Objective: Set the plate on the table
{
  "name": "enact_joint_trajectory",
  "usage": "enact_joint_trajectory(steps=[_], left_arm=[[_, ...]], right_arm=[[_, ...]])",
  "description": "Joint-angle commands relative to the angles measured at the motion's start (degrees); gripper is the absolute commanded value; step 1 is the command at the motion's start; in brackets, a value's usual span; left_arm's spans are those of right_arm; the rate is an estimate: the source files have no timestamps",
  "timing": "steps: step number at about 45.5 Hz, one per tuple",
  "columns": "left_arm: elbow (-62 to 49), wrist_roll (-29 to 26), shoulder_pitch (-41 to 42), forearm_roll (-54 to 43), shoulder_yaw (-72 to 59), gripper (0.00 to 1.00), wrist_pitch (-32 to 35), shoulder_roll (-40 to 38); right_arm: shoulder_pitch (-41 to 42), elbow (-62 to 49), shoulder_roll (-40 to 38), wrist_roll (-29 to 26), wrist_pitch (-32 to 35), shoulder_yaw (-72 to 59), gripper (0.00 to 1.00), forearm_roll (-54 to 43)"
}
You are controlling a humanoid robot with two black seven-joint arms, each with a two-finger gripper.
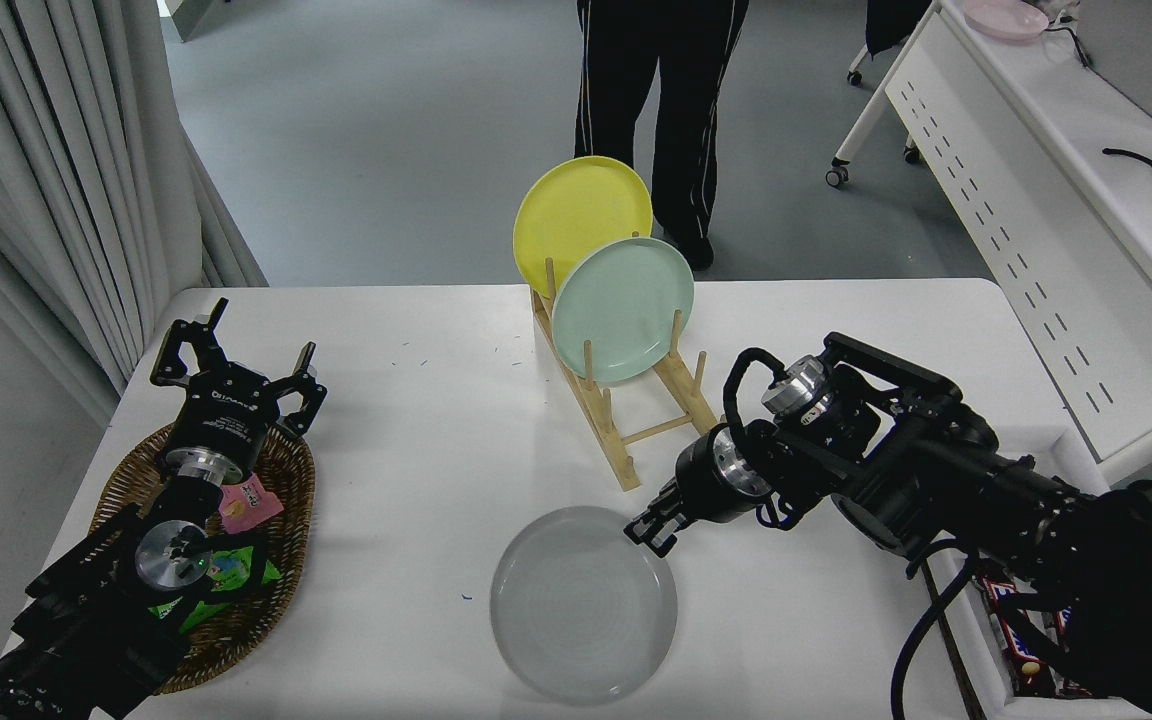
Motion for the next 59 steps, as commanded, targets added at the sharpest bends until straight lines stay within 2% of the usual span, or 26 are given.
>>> enact_joint_trajectory(steps=[1, 59], left_arm=[[0.0, 0.0, 0.0, 0.0, 0.0, 1.00, 0.0, 0.0], [0.0, 0.0, 0.0, 0.0, 0.0, 1.00, 0.0, 0.0]], right_arm=[[-0.5, -0.6, 0.4, 0.0, -0.1, 0.1, 0.00, -0.1], [-1.3, -2.8, 0.4, 0.0, 0.3, 0.1, 0.00, -1.9]])
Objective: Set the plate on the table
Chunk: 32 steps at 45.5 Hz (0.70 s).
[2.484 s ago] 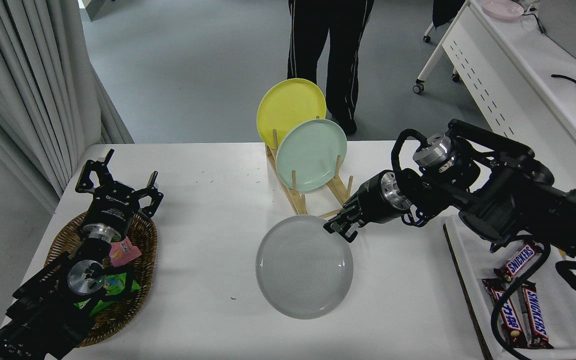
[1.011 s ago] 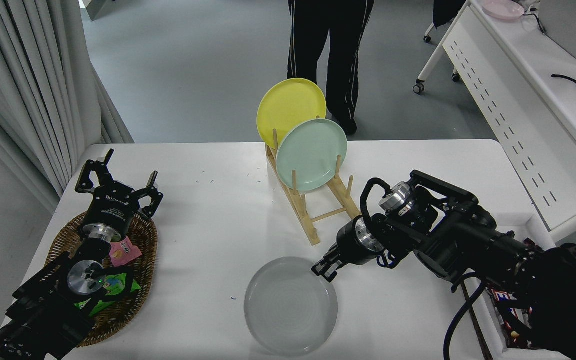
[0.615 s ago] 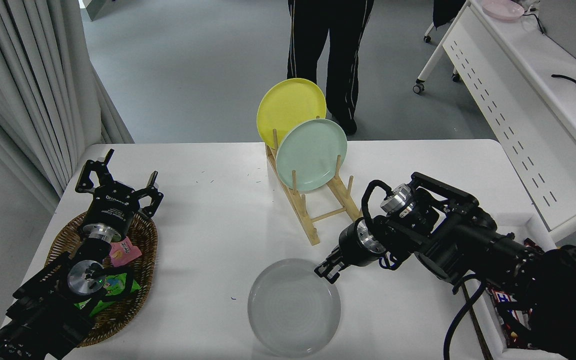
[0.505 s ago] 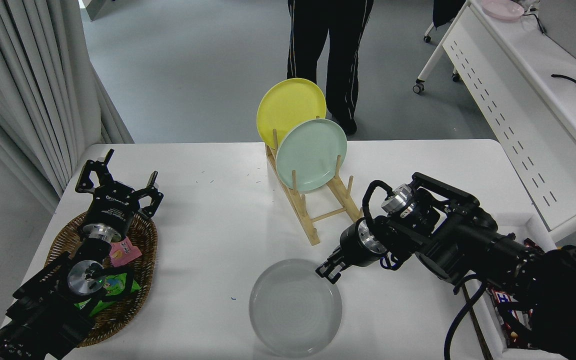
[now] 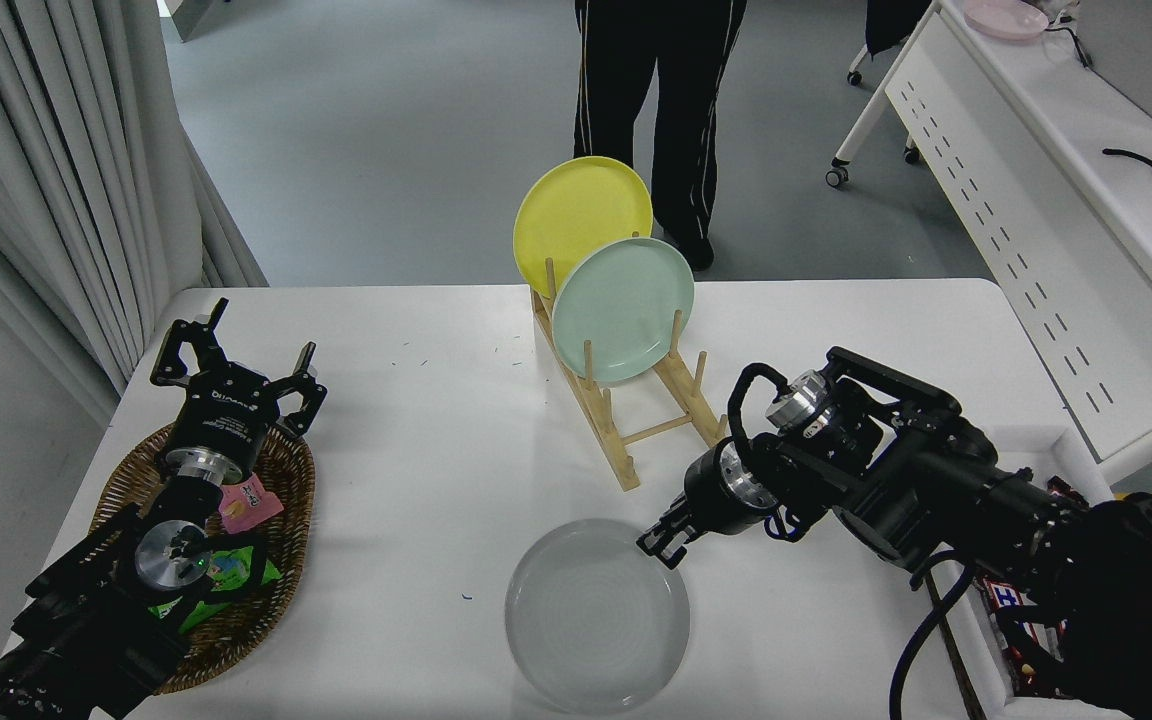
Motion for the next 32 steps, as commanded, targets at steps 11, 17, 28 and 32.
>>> enact_joint_trajectory(steps=[11, 17, 28, 32], left_arm=[[0.0, -0.1, 0.0, 0.0, 0.0, 1.00, 0.0, 0.0], [0.0, 0.0, 0.0, 0.0, 0.0, 1.00, 0.0, 0.0], [-0.1, 0.0, 0.0, 0.0, 0.0, 1.00, 0.0, 0.0], [0.0, 0.0, 0.0, 0.0, 0.0, 1.00, 0.0, 0.0]], right_arm=[[-0.1, -0.6, 0.2, 0.1, 0.1, 0.3, 0.00, 0.0], [-0.1, -0.6, 0.2, 0.1, 0.1, 0.5, 0.81, 0.0], [0.2, 0.1, -0.3, 0.2, 0.4, 0.5, 0.99, 0.0], [0.8, 0.8, -0.3, 0.2, 1.6, 0.2, 0.99, 0.0]])
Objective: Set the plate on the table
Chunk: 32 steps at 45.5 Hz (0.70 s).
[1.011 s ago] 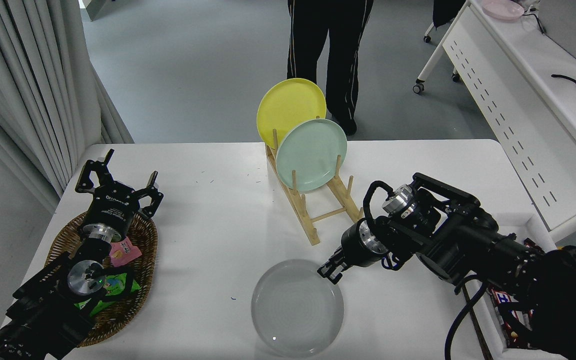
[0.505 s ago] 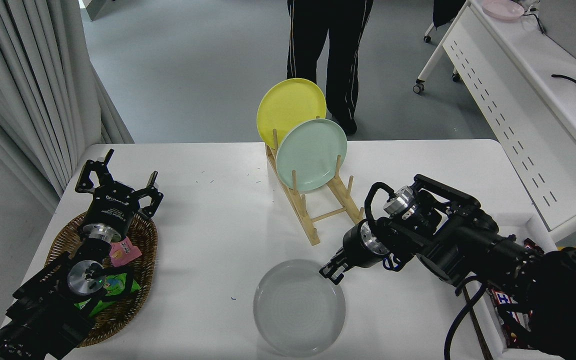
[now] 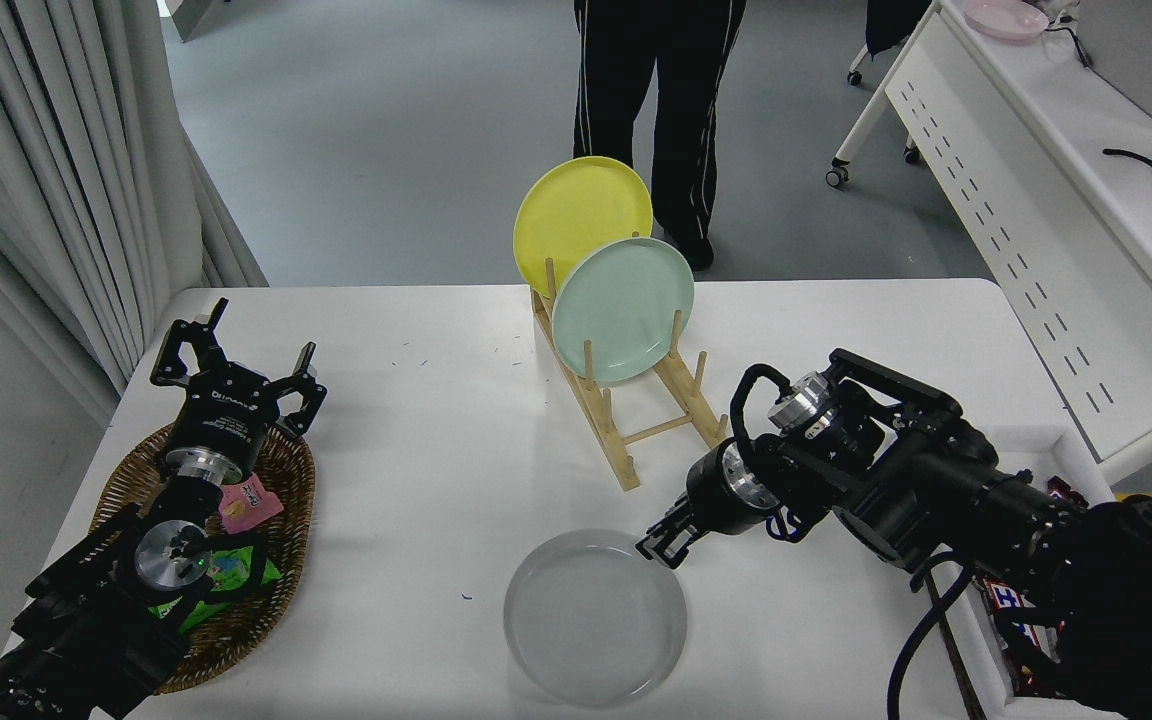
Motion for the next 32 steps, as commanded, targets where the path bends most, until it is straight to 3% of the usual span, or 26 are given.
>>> enact_joint_trajectory(steps=[1, 26, 32], left_arm=[[0.0, 0.0, 0.0, 0.0, 0.0, 1.00, 0.0, 0.0], [0.0, 0.0, 0.0, 0.0, 0.0, 1.00, 0.0, 0.0], [0.0, -0.1, 0.0, 0.0, 0.0, 1.00, 0.0, 0.0]], right_arm=[[0.9, 1.4, -0.3, 0.0, 1.6, -0.4, 0.99, 0.0], [2.7, 13.8, -8.2, 0.5, 25.0, 0.2, 0.99, -2.7], [2.8, 16.2, -9.6, 2.9, 30.5, 3.4, 0.99, -5.4]])
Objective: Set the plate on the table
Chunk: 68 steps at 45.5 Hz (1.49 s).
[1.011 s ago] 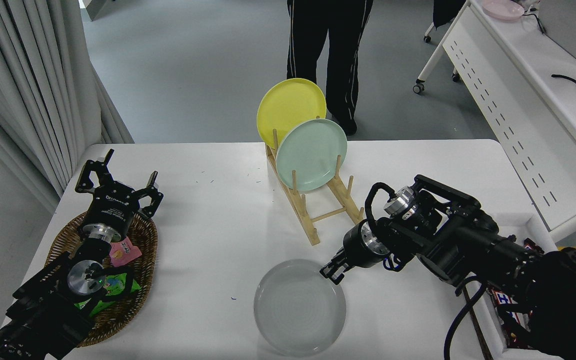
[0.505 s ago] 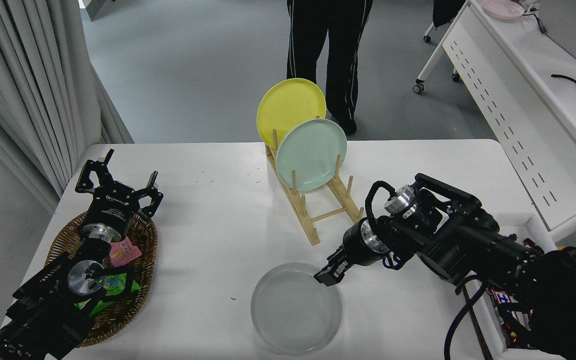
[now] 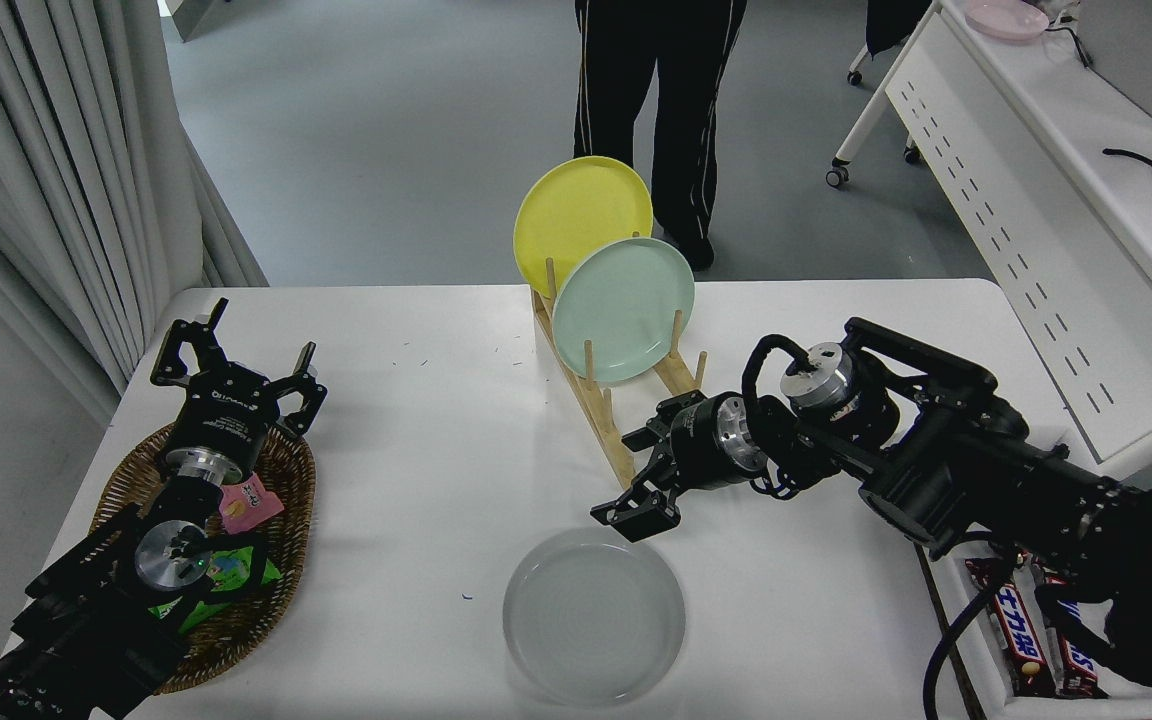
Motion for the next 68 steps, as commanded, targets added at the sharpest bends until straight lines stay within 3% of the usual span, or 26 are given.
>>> enact_joint_trajectory(steps=[1, 5, 10, 17, 21, 33, 40, 49, 59, 68], left_arm=[[-0.1, 0.0, 0.0, 0.0, 0.0, 1.00, 0.0, 0.0], [0.0, 0.0, 0.0, 0.0, 0.0, 1.00, 0.0, 0.0], [0.0, 0.0, 0.0, 0.0, 0.0, 1.00, 0.0, 0.0], [0.0, 0.0, 0.0, 0.0, 0.0, 1.00, 0.0, 0.0], [0.0, 0.0, 0.0, 0.0, 0.0, 1.00, 0.0, 0.0], [0.0, 0.0, 0.0, 0.0, 0.0, 1.00, 0.0, 0.0], [0.0, -0.1, 0.0, 0.0, 0.0, 1.00, 0.0, 0.0], [0.0, 0.0, 0.0, 0.0, 0.0, 1.00, 0.0, 0.0], [0.0, 0.0, 0.0, 0.0, 0.0, 1.00, 0.0, 0.0], [0.0, 0.0, 0.0, 0.0, 0.0, 1.00, 0.0, 0.0]], right_arm=[[0.2, 4.4, -2.9, 3.2, 11.1, 4.1, 0.99, -4.2], [-0.7, 4.4, -2.9, 7.7, 15.8, 8.0, 0.99, -8.3], [-1.9, 4.0, -2.9, 15.1, 16.3, 10.3, 0.99, -13.1], [-5.3, 3.3, -2.8, 30.6, 16.5, 15.0, 0.99, -19.2], [-7.8, 3.3, -2.9, 35.5, 16.7, 17.2, 0.99, -23.2], [-16.2, 3.0, -0.8, 37.6, 17.6, 26.3, 0.99, -36.9], [-20.5, 0.9, -0.5, 39.2, 22.0, 30.0, 0.99, -39.9], [-23.4, -5.8, 0.9, 47.7, 32.2, 31.1, 0.99, -42.9], [-27.5, -7.7, 1.0, 51.3, 41.8, 30.9, 0.99, -46.1], [-28.8, -11.9, 3.8, 58.8, 45.0, 32.8, 0.99, -46.4]])
